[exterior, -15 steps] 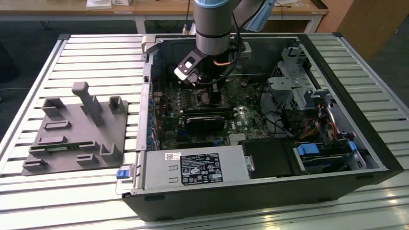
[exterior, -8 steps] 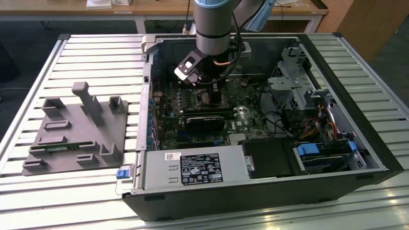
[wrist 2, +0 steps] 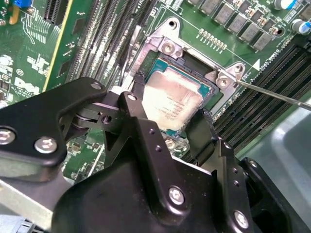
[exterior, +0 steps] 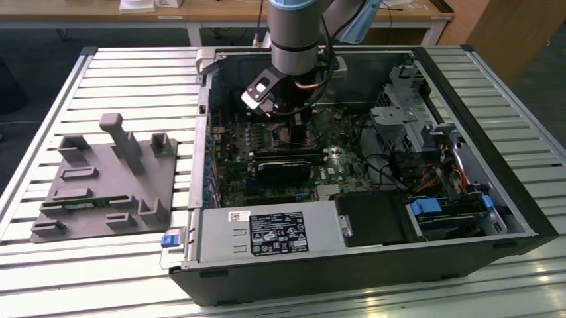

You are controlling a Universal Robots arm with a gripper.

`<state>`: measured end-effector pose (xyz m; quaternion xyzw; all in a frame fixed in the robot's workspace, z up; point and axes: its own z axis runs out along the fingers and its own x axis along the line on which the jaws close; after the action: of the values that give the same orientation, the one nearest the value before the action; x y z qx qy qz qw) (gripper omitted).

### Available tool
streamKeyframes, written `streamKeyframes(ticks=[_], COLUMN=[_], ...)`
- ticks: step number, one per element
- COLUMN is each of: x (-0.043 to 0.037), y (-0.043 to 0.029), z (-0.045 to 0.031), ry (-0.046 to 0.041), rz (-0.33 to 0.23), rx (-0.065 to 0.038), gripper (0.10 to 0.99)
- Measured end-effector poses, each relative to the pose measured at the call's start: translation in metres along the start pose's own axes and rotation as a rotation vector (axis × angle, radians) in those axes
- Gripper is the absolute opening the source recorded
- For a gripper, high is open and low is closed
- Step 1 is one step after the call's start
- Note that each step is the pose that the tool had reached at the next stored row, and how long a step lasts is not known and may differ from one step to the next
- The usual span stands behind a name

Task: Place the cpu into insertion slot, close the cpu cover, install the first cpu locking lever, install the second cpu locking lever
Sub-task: 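Place the cpu into insertion slot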

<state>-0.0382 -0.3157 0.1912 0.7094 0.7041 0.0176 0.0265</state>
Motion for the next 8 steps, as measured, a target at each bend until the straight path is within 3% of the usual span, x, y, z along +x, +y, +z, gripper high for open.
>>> streamKeyframes(ticks=[8], x=[0.001], y=[0.0], z=[0.0007], ry=[0.0021], rz=[0.0], rx=[0.0], gripper=[0.62])
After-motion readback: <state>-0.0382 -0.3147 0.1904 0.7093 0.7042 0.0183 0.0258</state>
